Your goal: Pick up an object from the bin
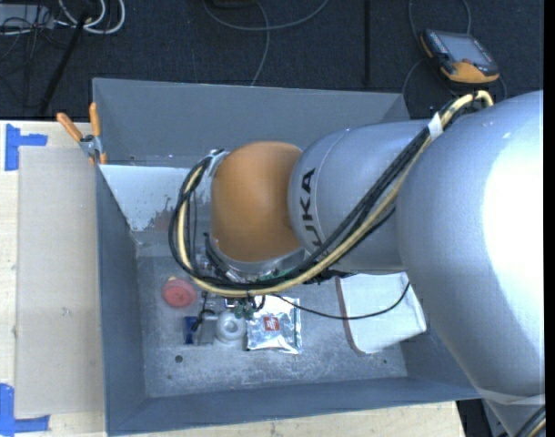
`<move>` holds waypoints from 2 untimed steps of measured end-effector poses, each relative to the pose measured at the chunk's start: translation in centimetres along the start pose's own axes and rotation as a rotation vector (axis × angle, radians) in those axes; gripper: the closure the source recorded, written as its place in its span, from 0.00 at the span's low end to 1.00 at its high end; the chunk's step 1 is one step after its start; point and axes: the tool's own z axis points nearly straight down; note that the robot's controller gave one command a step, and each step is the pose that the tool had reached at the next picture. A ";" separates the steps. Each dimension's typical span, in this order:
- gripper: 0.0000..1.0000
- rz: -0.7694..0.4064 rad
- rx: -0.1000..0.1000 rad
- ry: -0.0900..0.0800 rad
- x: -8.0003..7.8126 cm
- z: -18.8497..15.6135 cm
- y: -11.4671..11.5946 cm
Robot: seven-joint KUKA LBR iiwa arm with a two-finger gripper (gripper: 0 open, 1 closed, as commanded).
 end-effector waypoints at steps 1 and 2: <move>0.00 -0.223 0.002 0.000 1.3 -0.9 -8.5; 0.00 -0.354 -0.001 -0.002 -1.3 5.1 -13.3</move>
Offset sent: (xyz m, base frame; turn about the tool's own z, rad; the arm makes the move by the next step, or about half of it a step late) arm -0.0177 -0.0816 0.0098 -0.2260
